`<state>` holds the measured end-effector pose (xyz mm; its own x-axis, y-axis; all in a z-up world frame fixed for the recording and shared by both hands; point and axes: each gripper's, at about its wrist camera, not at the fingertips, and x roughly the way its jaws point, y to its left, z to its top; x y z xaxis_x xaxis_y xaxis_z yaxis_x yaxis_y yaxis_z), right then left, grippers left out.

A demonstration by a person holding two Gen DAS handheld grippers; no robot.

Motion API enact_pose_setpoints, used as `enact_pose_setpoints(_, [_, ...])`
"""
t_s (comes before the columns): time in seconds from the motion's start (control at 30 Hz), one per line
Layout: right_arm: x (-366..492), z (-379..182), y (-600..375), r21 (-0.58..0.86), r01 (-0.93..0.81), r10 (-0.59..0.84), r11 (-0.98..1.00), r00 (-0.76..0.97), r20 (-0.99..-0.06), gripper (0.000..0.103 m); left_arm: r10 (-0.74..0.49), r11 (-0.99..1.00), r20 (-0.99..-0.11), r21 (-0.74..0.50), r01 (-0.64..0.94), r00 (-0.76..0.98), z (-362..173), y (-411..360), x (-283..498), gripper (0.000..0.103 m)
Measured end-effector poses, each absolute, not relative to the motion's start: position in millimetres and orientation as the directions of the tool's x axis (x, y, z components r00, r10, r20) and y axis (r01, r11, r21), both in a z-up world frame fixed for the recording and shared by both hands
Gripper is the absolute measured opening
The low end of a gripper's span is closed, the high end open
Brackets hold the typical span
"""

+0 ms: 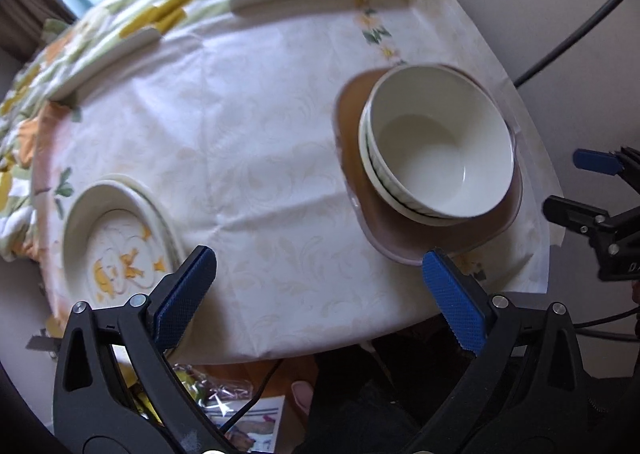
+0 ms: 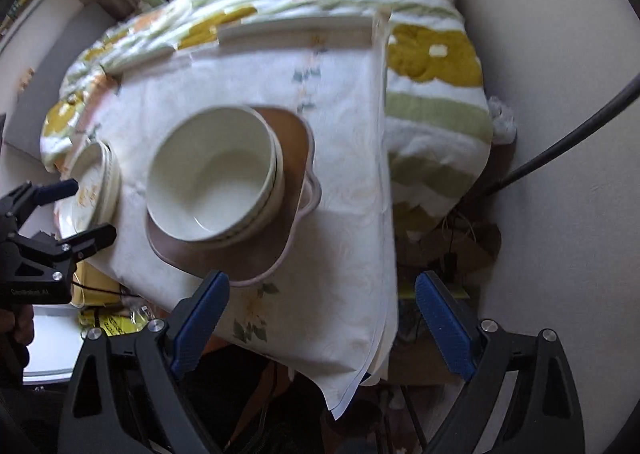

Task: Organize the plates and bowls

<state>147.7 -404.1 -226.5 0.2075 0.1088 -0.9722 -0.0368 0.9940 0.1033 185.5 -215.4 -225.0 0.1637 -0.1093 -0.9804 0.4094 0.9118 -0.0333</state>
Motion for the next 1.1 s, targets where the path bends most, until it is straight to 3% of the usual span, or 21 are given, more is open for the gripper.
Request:
enact_pose_setpoints(0.1, [156, -240, -394, 0.062, -0.073, 0.074, 0.995, 0.172, -0.982, 0.089, -0.101, 0.896, -0.988, -0.041, 0.442, 0.113, -240, -222, 194, 0.101])
enact_pose_setpoints(0.3, [174, -262, -383, 0.054, -0.114, 0.066, 0.992, 0.101, -0.993, 0.062, -0.114, 0.874, -0.993, -0.09, 0.477, 0.022, -261, -230, 213, 0.084])
enact_pose_setpoints(0.4, [178, -272, -380, 0.066, -0.136, 0.074, 0.989, 0.06, -0.995, 0.055, -0.139, 0.86, -0.99, -0.135, 0.492, -0.029, -272, -235, 216, 0.074])
enact_pose_setpoints(0.5, [180, -285, -375, 0.103, -0.161, 0.109, 0.982, 0.025, -0.994, 0.044, -0.154, 0.85, -0.986, -0.163, 0.5, -0.059, -280, -242, 218, 0.059])
enact_pose_setpoints(0.6, [182, -294, -375, 0.164, -0.169, 0.168, 0.972, 0.009, -0.986, 0.038, -0.168, 0.836, -0.983, -0.18, 0.518, -0.071, -288, -251, 219, 0.04])
enact_pose_setpoints(0.67, [183, -301, -376, 0.21, -0.154, 0.213, 0.966, 0.006, -0.977, 0.033, -0.189, 0.818, -0.979, -0.199, 0.539, -0.075, -292, -257, 217, 0.022])
enact_pose_setpoints(0.7, [183, -303, -378, 0.228, -0.145, 0.232, 0.963, 0.012, -0.973, 0.028, -0.193, 0.81, -0.978, -0.201, 0.55, -0.073, -294, -260, 217, 0.018])
enact_pose_setpoints(0.77, [182, -307, -379, 0.249, -0.142, 0.255, 0.958, 0.024, -0.967, 0.021, -0.193, 0.81, -0.979, -0.192, 0.554, -0.058, -297, -262, 218, 0.015])
enact_pose_setpoints(1.1, [173, -298, -374, 0.213, -0.193, 0.237, 0.958, 0.113, -0.965, 0.021, -0.211, 0.812, -0.977, -0.157, 0.562, 0.033, -293, -262, 212, 0.014])
